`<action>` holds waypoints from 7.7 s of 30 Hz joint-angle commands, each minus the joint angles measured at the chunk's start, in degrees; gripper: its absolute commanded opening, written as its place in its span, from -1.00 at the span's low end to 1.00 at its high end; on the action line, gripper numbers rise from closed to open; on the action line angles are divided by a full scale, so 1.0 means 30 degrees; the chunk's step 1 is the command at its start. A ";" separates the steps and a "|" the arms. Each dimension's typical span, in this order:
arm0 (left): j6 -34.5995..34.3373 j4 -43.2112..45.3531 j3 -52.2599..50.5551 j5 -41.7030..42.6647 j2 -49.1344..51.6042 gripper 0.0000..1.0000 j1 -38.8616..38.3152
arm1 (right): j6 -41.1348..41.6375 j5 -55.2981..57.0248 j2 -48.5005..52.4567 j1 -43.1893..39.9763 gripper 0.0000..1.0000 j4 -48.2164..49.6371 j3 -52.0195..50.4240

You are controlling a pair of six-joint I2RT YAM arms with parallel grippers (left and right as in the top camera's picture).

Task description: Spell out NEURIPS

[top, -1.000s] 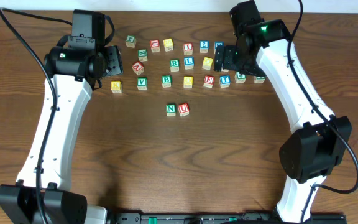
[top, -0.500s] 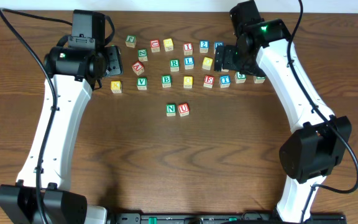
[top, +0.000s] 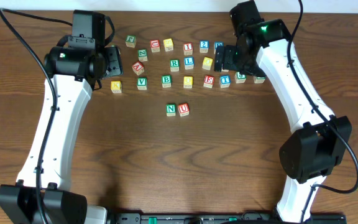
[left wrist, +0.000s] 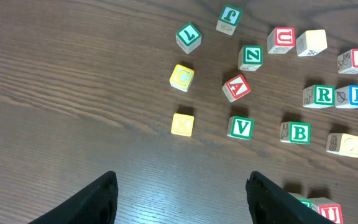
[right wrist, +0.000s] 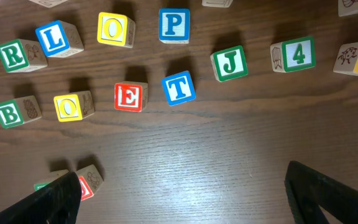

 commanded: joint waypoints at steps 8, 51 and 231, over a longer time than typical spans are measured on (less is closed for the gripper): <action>-0.0262 -0.0066 -0.0015 -0.0036 0.0692 0.31 -0.0015 | -0.0073 0.0087 -0.0364 -0.0117 0.99 -0.0080 0.0328; -0.0255 0.0080 -0.0015 -0.0036 0.0729 0.31 -0.0066 | -0.0051 -0.0153 -0.0364 -0.0095 0.98 0.0007 0.0328; -0.0248 0.0743 -0.0554 0.0459 0.0729 0.30 -0.0816 | -0.2412 -0.3308 0.6390 0.3300 -0.60 -0.1246 0.1931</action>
